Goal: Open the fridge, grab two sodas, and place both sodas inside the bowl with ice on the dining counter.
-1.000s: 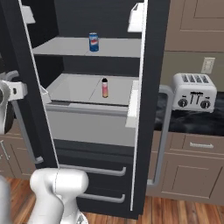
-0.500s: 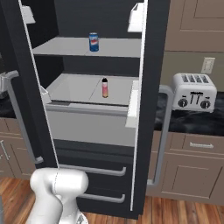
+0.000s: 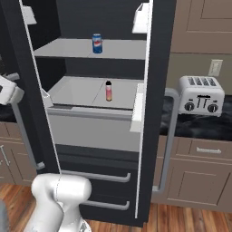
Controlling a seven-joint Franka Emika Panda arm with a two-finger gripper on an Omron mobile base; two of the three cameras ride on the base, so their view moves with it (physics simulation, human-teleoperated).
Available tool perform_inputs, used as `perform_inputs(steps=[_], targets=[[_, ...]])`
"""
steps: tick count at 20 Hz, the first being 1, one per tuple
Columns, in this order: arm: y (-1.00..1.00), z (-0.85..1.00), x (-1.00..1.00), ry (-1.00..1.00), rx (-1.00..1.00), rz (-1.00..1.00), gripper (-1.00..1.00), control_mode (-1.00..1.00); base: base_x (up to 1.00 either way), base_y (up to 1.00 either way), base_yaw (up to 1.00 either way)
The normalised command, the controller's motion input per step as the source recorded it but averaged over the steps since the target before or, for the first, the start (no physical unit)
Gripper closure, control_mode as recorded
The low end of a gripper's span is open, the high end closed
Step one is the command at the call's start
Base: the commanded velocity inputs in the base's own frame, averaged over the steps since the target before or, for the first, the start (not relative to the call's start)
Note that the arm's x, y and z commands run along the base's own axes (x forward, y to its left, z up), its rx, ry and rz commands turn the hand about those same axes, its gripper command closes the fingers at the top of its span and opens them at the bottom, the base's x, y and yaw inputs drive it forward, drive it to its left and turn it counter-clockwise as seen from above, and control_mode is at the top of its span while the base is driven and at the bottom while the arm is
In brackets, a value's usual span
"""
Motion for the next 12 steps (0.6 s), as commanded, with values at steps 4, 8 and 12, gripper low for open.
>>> perform_inputs(steps=[4, 8, 12], targets=[[-0.76, -0.08, 0.00, 0.15, 0.19, -0.08, -1.00, -1.00, 0.00, 0.00, 0.00], [-0.46, -0.07, 0.15, 0.06, 0.15, -0.07, -1.00, -1.00, 0.00, 0.00, 0.00], [-0.14, -0.12, 0.60, 0.04, 0.09, -0.04, -1.00, -1.00, 0.00, 0.00, 0.00]])
